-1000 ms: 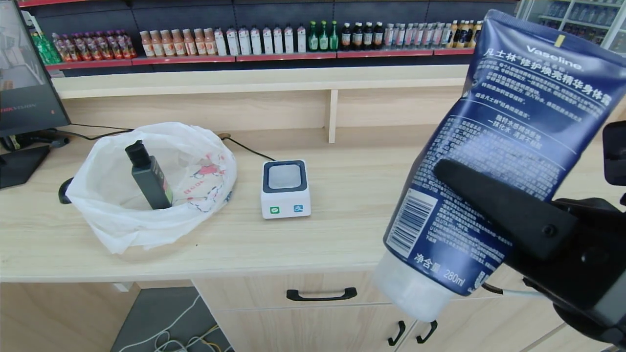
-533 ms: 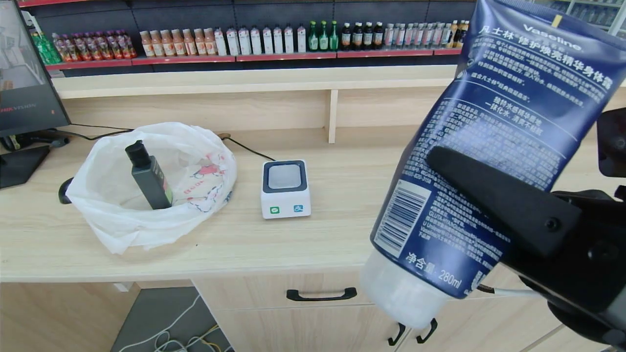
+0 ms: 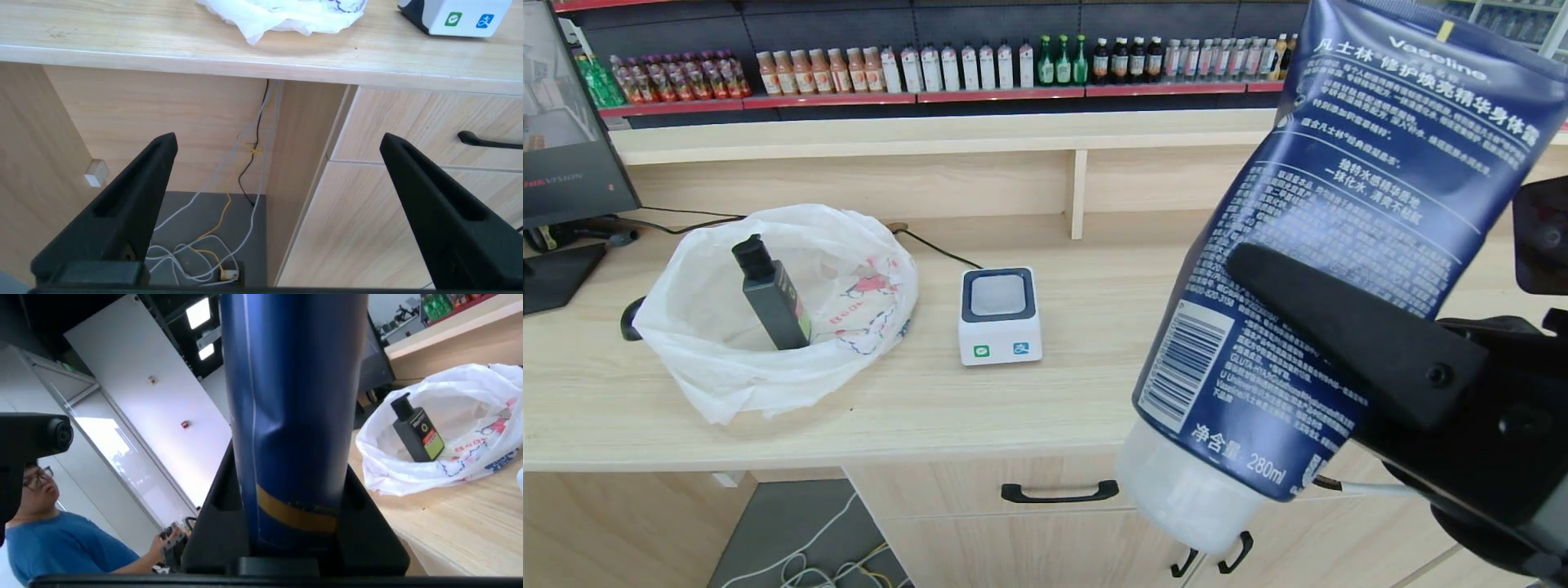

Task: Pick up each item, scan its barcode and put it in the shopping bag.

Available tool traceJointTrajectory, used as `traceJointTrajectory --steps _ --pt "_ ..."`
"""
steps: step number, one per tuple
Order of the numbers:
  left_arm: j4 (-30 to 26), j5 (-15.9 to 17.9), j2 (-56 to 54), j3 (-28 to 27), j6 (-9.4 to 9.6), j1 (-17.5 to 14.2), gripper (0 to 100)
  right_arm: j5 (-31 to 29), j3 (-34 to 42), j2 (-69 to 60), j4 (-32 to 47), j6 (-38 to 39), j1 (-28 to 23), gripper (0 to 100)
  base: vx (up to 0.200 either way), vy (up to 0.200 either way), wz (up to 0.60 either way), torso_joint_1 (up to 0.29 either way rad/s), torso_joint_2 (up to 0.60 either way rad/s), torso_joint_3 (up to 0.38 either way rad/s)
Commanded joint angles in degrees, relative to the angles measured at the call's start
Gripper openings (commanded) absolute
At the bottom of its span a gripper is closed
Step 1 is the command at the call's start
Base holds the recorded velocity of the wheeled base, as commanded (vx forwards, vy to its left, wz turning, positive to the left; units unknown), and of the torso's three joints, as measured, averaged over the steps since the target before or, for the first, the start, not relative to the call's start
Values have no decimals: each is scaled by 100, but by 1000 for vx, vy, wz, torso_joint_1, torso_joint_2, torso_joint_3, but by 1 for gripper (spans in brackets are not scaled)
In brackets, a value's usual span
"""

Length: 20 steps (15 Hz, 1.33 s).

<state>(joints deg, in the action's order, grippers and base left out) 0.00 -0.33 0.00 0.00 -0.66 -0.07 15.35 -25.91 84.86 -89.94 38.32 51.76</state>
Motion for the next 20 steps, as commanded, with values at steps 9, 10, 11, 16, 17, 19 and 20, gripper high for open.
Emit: traceJointTrajectory --steps 9,10,11,16,17,19,20 --pt "0 -2 0 0 -4 -1 100 12 -20 119 -6 1 27 0 0 0 0 0 0 0" --pt "0 -2 0 0 -4 -1 100 3 -20 136 -6 1 27 0 0 0 0 0 0 0" --pt "0 -2 0 0 -4 -1 100 12 7 145 -6 1 18 0 0 0 0 0 0 0" --pt "0 -2 0 0 -4 -1 100 12 7 233 -6 -193 18 0 0 0 0 0 0 0" --pt "0 -2 0 0 -4 -1 100 12 15 233 -6 -263 18 0 0 0 0 0 0 0" --pt "0 -2 0 0 -4 -1 100 12 -134 312 -6 -720 -52 0 0 0 0 0 0 0" --pt "0 -2 0 0 -4 -1 100 21 -134 365 -6 -1001 -175 0 0 0 0 0 0 0"
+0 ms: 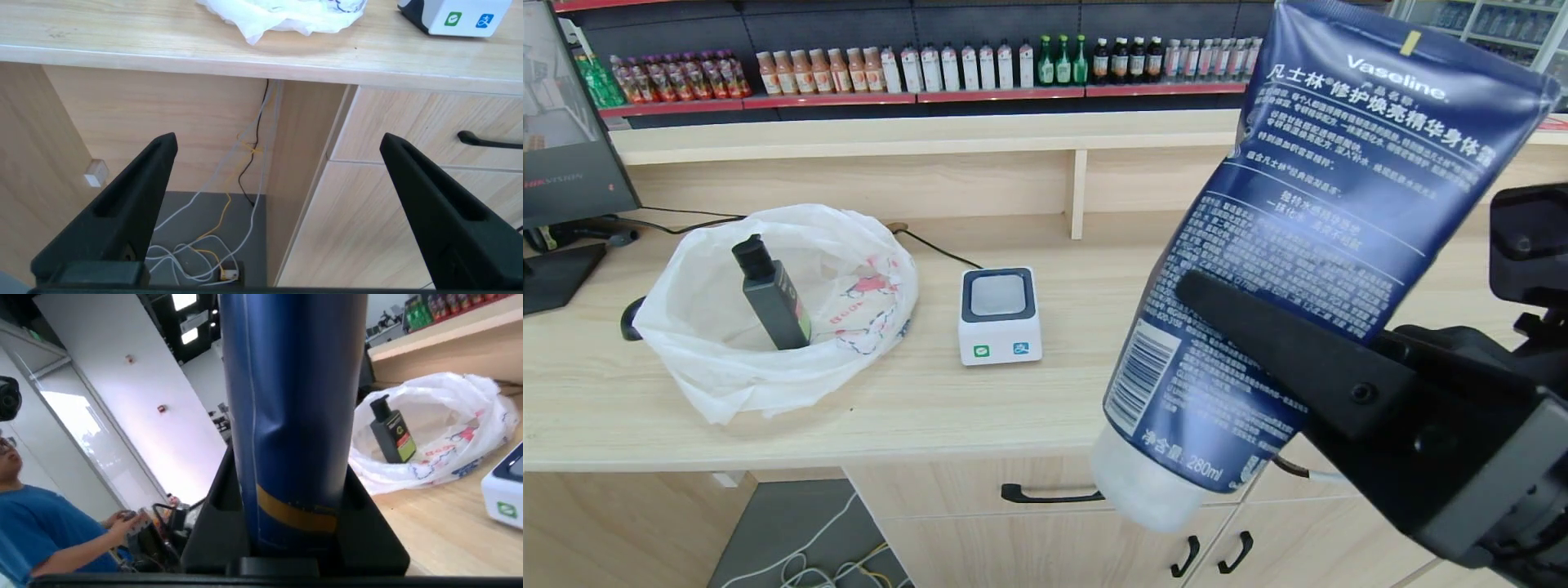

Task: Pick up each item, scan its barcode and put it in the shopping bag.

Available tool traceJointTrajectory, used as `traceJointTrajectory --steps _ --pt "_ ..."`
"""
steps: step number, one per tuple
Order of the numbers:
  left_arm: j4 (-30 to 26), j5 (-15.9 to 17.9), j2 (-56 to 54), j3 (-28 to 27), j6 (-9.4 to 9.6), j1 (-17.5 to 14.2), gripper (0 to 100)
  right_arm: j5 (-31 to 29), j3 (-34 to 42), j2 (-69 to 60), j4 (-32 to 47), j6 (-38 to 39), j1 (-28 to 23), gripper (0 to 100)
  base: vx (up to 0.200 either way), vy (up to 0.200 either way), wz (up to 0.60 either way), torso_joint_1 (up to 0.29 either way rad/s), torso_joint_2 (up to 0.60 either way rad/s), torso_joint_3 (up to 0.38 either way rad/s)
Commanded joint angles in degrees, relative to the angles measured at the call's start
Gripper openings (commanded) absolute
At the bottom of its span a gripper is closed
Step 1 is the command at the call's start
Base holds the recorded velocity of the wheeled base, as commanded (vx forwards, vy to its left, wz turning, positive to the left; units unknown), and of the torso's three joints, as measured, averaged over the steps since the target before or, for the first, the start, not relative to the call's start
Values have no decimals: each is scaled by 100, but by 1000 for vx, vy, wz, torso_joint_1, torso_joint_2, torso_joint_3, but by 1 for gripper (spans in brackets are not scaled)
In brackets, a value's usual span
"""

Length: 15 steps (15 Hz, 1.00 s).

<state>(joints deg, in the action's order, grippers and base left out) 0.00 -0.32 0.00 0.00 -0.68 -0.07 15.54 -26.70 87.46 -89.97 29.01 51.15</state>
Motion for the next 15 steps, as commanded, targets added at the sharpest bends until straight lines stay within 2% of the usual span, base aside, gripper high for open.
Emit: traceJointTrajectory --steps 1,5,8,12,15 --pt "0 -3 0 0 -2 -1 100 -7 -55 175 -3 -476 -220 0 0 0 0 0 0 0" --pt "0 -3 0 0 -2 -1 100 -201 -11 378 -3 -1794 -501 0 0 0 0 0 0 0" --pt "0 -3 0 0 16 -1 100 -1308 -2 369 -3 -2778 -545 0 0 0 0 0 0 0" --pt "0 -3 0 0 7 -1 100 -2020 314 254 -3 -3437 -729 0 0 0 0 0 0 0" --pt "0 -3 0 0 7 -1 100 -2090 446 263 -3 -3508 -809 0 0 0 0 0 0 0"
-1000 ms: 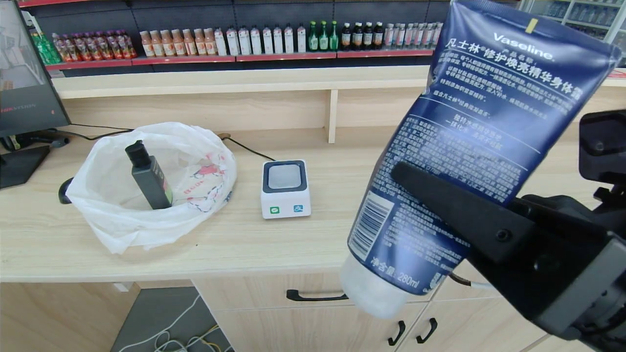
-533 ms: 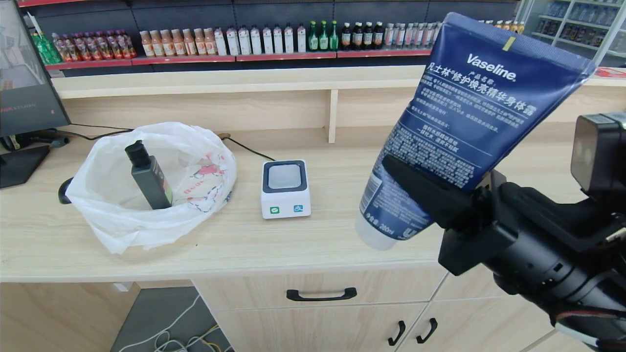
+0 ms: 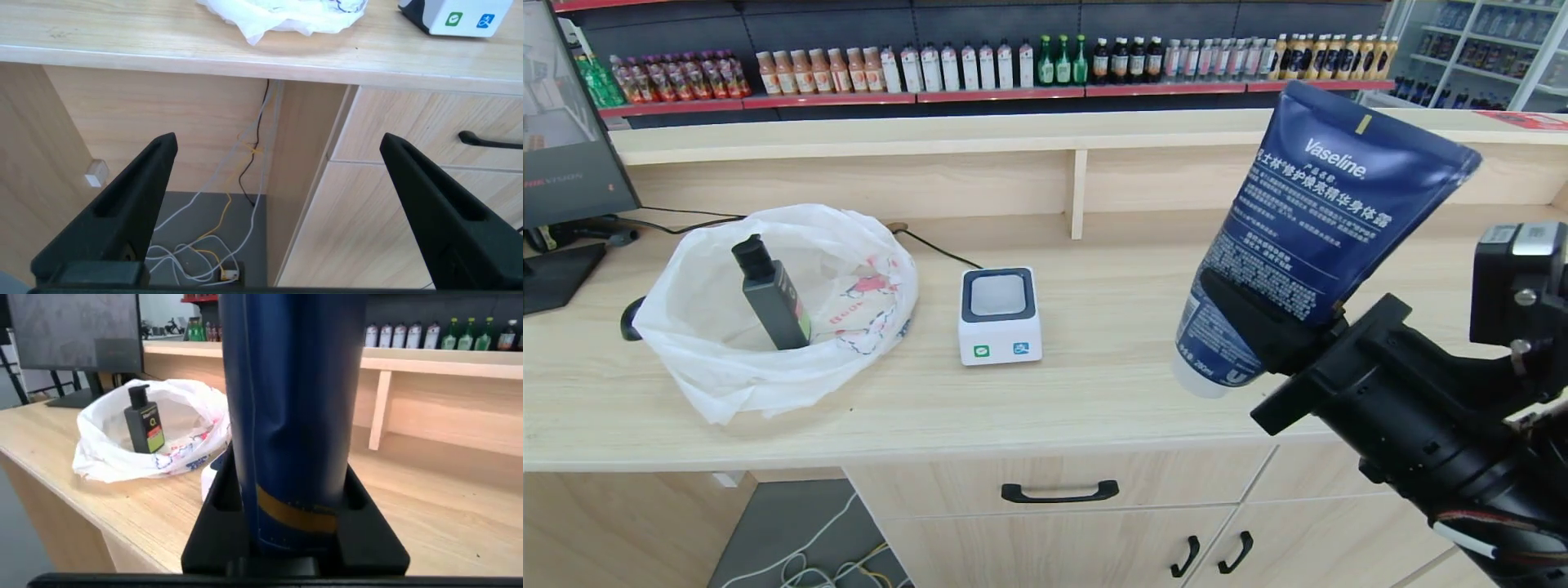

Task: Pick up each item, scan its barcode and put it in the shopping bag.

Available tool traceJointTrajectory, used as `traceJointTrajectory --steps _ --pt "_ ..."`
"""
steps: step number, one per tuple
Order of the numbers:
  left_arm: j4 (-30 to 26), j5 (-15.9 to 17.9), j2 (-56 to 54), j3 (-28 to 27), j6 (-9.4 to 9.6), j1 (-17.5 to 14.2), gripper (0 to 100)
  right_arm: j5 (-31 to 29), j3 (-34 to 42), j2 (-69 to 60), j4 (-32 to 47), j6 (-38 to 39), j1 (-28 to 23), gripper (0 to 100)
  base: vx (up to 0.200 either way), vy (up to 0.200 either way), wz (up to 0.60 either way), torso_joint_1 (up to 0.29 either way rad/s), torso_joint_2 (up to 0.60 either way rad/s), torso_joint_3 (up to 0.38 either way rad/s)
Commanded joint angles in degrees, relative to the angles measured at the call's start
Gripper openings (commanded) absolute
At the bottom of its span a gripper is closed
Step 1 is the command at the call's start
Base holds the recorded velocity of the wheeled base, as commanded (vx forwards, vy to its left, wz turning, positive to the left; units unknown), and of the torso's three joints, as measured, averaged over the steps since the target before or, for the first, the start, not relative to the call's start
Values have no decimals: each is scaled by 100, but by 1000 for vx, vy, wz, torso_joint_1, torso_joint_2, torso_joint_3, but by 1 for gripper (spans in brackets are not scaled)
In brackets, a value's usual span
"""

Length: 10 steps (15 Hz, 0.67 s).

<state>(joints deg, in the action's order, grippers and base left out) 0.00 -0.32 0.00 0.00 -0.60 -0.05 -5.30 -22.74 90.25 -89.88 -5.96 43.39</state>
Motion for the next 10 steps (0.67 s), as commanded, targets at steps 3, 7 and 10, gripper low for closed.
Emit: traceJointTrajectory --steps 3,7,10 --pt "0 -3 0 0 -2 -4 100 21 463 -104 -12 359 -304 0 0 0 0 0 0 0" --pt "0 -3 0 0 -11 -4 100 38 463 -86 -12 394 -709 0 0 0 0 0 0 0" --pt "0 -3 0 0 -19 -4 100 29 393 -104 -12 455 -788 0 0 0 0 0 0 0"
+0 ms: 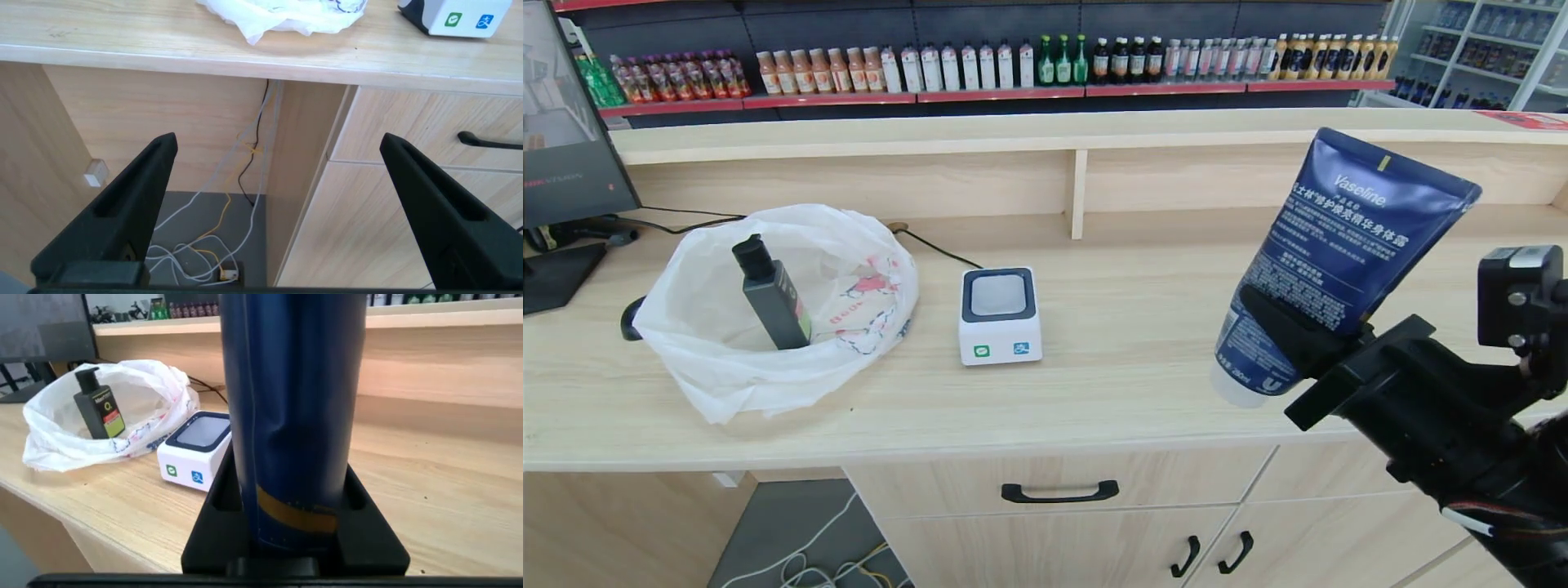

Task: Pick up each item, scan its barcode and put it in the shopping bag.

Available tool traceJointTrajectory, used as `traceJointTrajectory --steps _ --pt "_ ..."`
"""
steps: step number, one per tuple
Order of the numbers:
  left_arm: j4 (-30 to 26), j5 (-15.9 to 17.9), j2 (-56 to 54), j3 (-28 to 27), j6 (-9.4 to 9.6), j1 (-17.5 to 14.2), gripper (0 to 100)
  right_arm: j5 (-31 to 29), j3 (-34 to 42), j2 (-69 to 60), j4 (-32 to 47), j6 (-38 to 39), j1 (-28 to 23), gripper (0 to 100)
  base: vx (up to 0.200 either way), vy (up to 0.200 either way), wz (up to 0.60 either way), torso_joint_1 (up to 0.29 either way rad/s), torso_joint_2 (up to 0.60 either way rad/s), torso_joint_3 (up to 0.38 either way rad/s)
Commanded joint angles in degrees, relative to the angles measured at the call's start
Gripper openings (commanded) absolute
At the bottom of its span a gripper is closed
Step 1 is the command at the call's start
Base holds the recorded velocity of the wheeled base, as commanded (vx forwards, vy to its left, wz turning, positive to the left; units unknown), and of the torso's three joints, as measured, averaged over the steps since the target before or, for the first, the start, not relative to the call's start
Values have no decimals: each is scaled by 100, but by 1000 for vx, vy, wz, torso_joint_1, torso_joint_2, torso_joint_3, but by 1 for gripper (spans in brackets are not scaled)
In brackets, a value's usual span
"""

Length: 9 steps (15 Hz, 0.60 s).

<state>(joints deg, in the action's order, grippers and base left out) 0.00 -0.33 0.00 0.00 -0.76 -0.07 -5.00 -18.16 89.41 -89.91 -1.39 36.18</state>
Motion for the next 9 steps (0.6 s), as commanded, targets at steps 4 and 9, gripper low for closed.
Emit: traceJointTrajectory --steps 4,9 --pt "0 -2 0 0 5 -1 100 -54 -275 103 -9 113 -524 0 0 0 0 0 0 0" --pt "0 -2 0 0 -4 -1 100 -54 -214 103 -9 218 -735 0 0 160 0 -2 1 3"
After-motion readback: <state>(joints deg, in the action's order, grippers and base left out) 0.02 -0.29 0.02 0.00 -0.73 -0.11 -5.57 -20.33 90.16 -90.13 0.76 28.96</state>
